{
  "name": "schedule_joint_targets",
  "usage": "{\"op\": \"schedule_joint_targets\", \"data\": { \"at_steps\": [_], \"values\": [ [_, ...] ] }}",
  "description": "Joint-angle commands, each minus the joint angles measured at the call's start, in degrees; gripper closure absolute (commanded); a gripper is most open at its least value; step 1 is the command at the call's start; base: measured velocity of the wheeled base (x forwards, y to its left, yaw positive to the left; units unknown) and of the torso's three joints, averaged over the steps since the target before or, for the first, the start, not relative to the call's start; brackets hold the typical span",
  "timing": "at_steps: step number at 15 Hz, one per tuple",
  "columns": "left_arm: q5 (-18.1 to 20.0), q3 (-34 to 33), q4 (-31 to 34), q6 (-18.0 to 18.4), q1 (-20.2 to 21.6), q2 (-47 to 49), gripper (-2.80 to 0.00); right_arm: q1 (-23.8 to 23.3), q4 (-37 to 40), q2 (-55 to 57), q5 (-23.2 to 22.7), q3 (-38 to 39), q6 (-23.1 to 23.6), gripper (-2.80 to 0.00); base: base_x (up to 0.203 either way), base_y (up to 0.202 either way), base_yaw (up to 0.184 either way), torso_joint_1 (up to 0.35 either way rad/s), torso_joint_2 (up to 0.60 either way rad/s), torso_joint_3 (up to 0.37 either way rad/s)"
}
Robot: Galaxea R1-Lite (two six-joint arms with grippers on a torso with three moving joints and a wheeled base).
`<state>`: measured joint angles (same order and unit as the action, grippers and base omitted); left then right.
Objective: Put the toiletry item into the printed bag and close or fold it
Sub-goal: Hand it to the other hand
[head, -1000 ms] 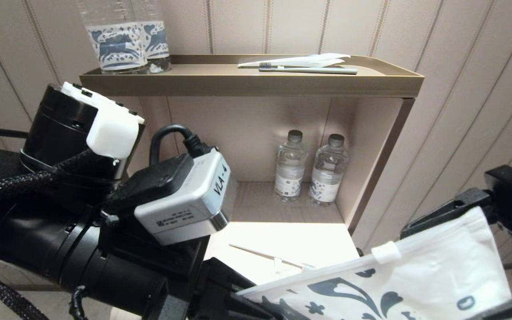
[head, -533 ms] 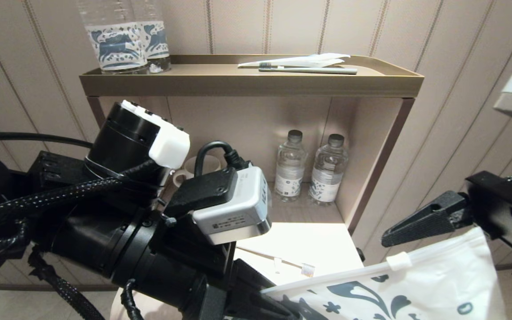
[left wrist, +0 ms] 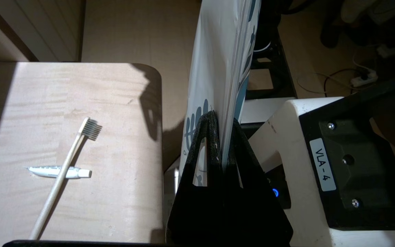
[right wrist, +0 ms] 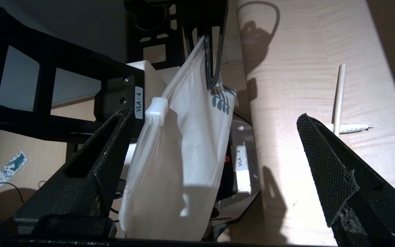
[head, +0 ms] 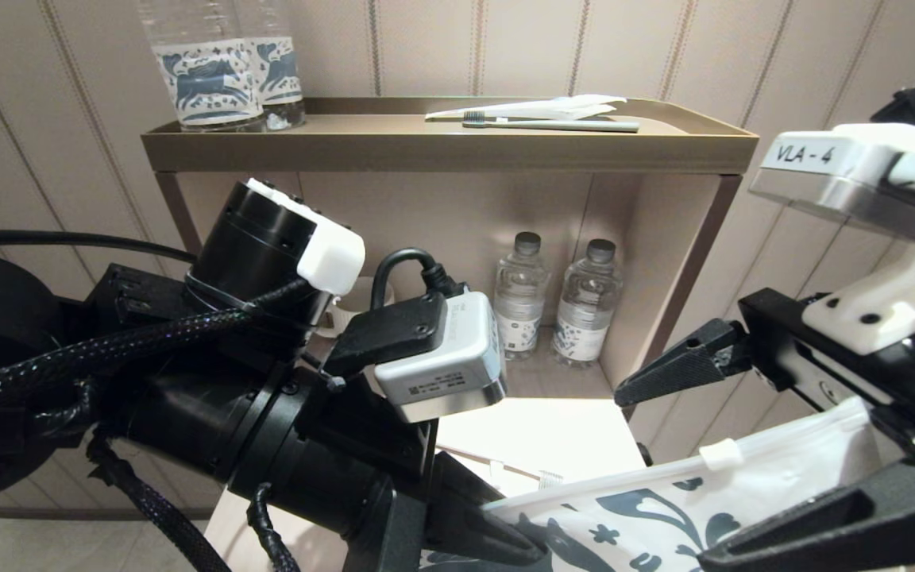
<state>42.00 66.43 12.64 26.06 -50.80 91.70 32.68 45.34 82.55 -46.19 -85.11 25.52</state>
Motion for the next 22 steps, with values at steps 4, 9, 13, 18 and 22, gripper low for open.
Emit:
{"op": "schedule_joint_targets", "data": {
  "at_steps": [4, 9, 13, 18, 22],
  "values": [
    [0.28, -0.16, 0.01, 0.22, 0.00, -0.29, 0.00, 0.19, 0.29, 0.60, -0.22, 0.26, 0.63, 0.00, 0.000, 0.000, 0.000, 0.000, 0.00, 0.000],
    [-0.51, -0.42, -0.07, 0.13, -0.04, -0.17, 0.00, 0.28, 0.28, 0.56, -0.30, 0.65, 1.47, 0.00, 0.000, 0.000, 0.000, 0.000, 0.00, 0.000],
    [-0.42, -0.18, -0.65, 0.10, 0.00, 0.22, 0.00, 0.20, 0.26, 0.60, -0.30, 1.52, 1.47, 0.00, 0.000, 0.000, 0.000, 0.000, 0.00, 0.000],
    [-0.25, 2.50, -7.04, -7.46, 1.22, -0.68, -2.80, 0.17, -4.12, -0.41, -0.28, 5.37, 1.34, 0.00, 0.000, 0.000, 0.000, 0.000, 0.00, 0.000],
    [-0.28, 6.74, -12.99, -20.93, 1.52, 1.34, -2.80, 0.28, -5.43, -1.78, -0.45, 7.24, 1.21, 0.00, 0.000, 0.000, 0.000, 0.000, 0.00, 0.000]
  ]
}}
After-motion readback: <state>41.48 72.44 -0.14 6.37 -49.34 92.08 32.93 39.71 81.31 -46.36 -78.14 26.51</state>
